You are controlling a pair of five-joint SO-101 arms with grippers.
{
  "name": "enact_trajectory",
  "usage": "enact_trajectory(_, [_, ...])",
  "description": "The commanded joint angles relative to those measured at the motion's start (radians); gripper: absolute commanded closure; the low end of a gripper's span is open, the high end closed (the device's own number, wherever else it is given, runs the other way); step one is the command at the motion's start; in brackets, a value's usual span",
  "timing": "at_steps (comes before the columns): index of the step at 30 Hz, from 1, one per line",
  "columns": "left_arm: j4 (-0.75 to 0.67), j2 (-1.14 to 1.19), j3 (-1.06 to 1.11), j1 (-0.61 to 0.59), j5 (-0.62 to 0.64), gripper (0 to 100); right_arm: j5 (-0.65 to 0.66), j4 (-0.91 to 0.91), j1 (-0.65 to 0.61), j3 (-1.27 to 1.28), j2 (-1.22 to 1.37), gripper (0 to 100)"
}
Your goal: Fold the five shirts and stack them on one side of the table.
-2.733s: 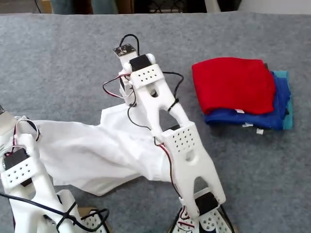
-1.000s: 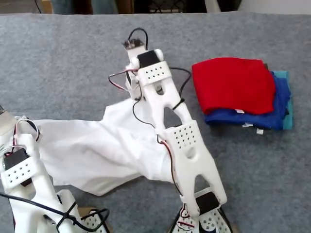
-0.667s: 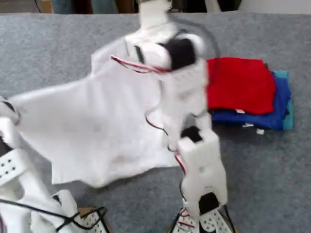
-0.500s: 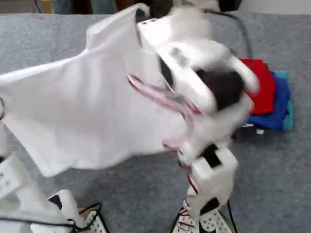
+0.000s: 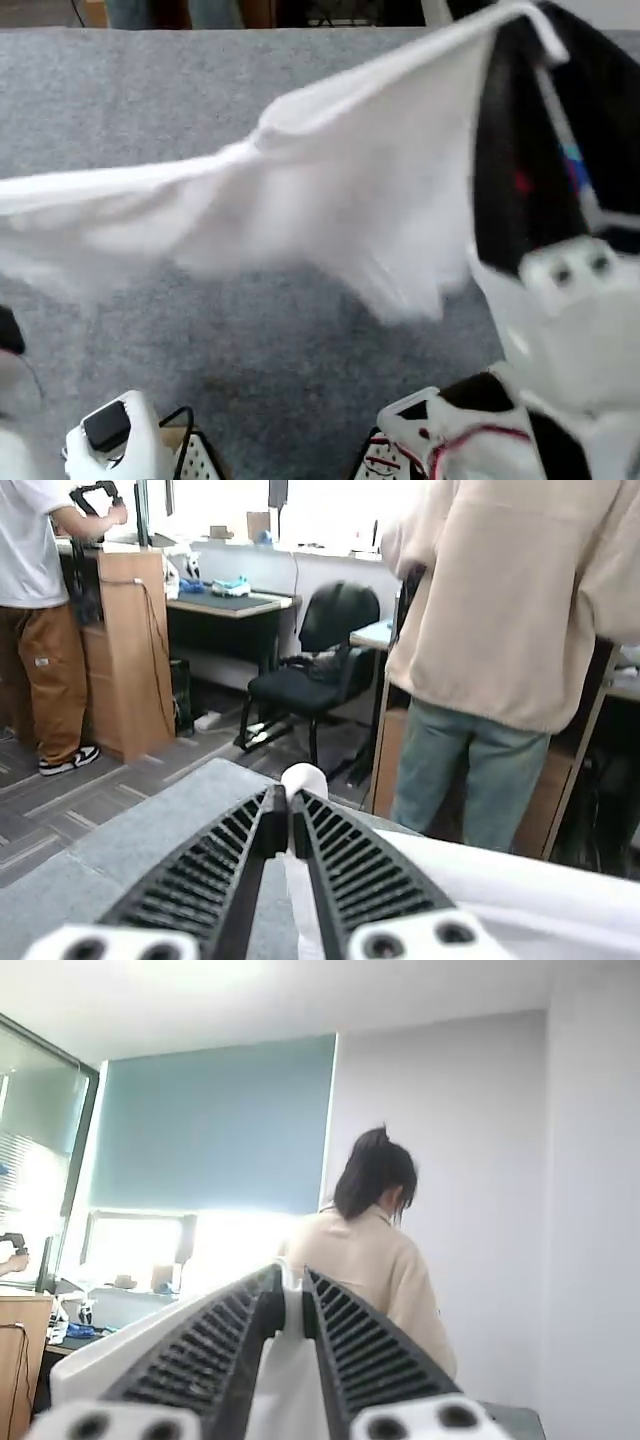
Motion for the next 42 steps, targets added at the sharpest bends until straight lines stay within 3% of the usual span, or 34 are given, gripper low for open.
enact_trajectory(1, [0.121,-0.009,-0.179,-0.036,-0.034,97,0.011,0.008,0.014,0.134,-0.059,98.5])
enact_trajectory(6, [0.12,-0.049,-0.071,-0.09,-0.035,97,0.008,-0.008,0.012,0.441,-0.091,98.5])
enact_trajectory(9, [0.094,-0.055,0.134,-0.087,-0.031,97,0.011,-0.092,0.012,0.656,-0.065,98.5])
enact_trajectory(11, [-0.005,-0.063,0.341,-0.087,-0.029,97,0.011,-0.198,0.012,0.799,-0.041,98.5])
enact_trajectory(15, [-0.439,-0.064,0.839,-0.087,-0.029,97,0.009,-0.516,0.034,1.096,0.025,98.5])
enact_trajectory(19, [-1.117,-0.026,1.262,-0.028,0.005,97,0.011,-0.927,0.061,1.339,0.12,98.5])
enact_trajectory(21, [-1.453,0.021,1.383,0.004,0.02,97,0.023,-1.066,0.064,1.376,0.173,98.5])
enact_trajectory(23, [-1.663,0.106,1.419,0.028,0.015,97,0.057,-1.12,0.063,1.363,0.229,98.5])
enact_trajectory(32, [-1.657,0.565,1.013,0.044,-0.021,97,0.123,-1.1,0.066,1.05,0.495,98.5])
enact_trajectory(37, [-1.596,0.715,0.9,0.051,-0.029,97,0.126,-0.937,0.063,0.849,0.628,98.5])
enact_trajectory(42, [-1.464,0.7,0.949,0.053,-0.029,97,0.129,-0.721,0.063,0.719,0.713,98.5])
